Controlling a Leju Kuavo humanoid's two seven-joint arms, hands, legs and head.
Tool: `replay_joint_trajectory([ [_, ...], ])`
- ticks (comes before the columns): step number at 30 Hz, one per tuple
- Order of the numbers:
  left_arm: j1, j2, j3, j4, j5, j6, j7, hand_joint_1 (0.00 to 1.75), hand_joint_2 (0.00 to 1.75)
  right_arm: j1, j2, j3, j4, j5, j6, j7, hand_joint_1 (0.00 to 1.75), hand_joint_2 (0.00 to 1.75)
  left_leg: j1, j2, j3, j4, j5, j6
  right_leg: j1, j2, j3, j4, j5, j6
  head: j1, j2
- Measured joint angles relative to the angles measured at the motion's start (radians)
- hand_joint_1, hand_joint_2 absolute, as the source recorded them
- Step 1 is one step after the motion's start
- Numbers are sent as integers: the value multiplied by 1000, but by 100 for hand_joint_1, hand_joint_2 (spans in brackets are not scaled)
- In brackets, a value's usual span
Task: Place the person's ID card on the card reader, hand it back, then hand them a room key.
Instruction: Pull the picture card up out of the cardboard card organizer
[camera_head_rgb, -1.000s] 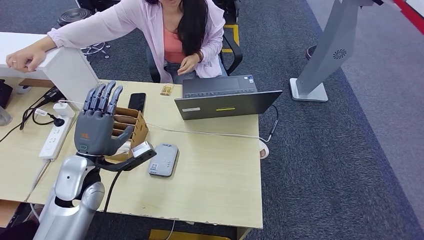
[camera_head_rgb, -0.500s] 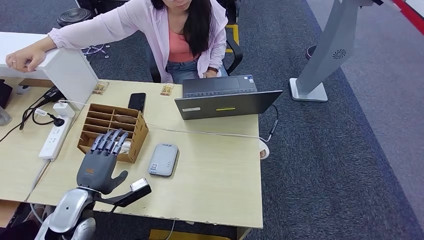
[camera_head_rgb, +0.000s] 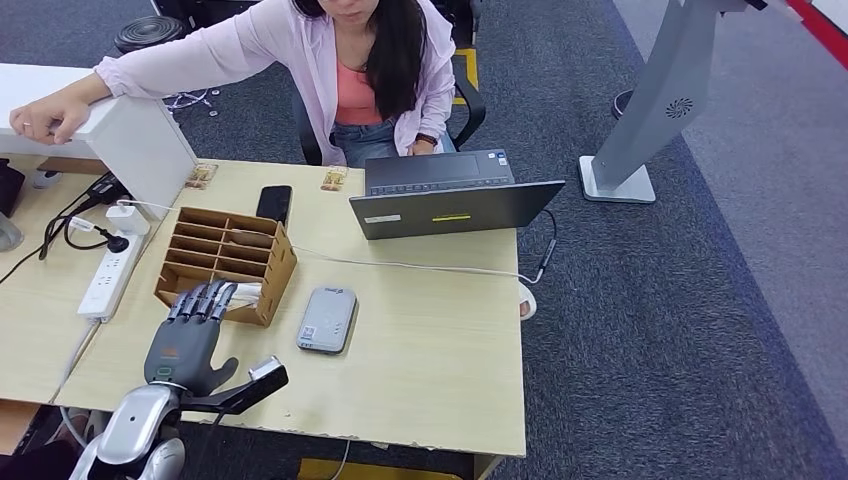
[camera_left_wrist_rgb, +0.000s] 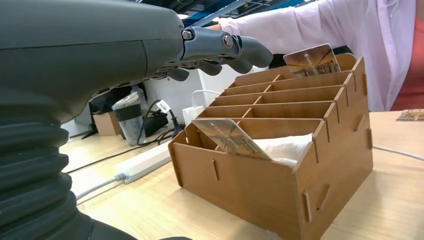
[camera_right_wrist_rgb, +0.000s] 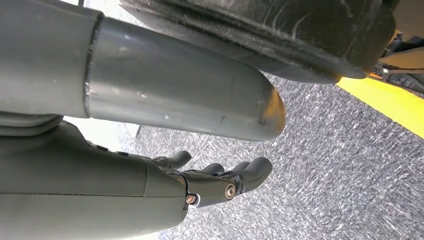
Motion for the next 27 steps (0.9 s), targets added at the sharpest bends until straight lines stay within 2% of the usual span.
replay_joint_trajectory([
  [13,-13,-13,62,47,-11,10,9,0,175,0,0,0,0,21,10,1,0,0,0,0,0,0,0,0,0,0,0,0,0,0,0,0],
  [27,-22,-23,72,69,-11,13,9,0,175,0,0,0,0,22,10,1,0,0,0,0,0,0,0,0,0,0,0,0,0,0,0,0],
])
